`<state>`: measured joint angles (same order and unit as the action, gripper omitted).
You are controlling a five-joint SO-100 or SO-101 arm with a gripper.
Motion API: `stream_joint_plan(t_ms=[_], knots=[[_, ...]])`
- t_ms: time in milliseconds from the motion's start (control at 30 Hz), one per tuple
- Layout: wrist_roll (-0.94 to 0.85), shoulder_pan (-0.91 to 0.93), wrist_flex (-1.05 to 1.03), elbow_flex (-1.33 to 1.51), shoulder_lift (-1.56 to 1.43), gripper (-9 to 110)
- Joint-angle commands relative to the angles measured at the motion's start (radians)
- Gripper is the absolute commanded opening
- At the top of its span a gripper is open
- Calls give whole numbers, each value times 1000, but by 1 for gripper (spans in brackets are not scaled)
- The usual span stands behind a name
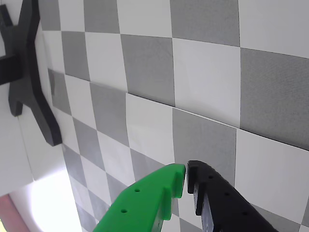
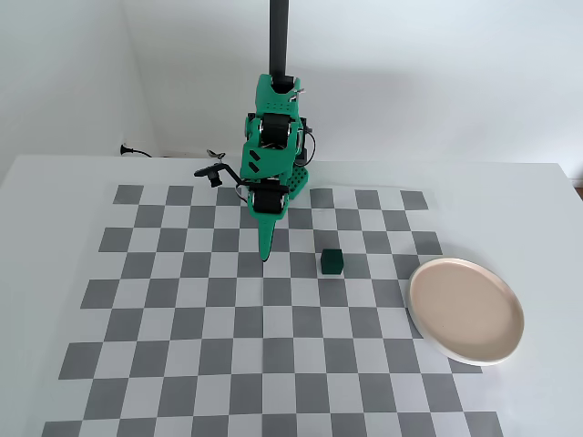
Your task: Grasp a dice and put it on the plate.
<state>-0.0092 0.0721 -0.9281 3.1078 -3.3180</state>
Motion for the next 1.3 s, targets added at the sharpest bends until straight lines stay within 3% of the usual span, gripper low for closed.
stream_joint_plan(t_ms=[0,733,933,1133,1200,1267], knots=[[20,8,-11,-14,-17,-4],[18,8,-11,-14,-17,-4],[-63,-97,-8,-14,-18,-4],[-318,-149,-15,-14,-18,-4],[-572,-161,-48,-14,-18,-4],[-653,-155,-54,-14,-17,-4]])
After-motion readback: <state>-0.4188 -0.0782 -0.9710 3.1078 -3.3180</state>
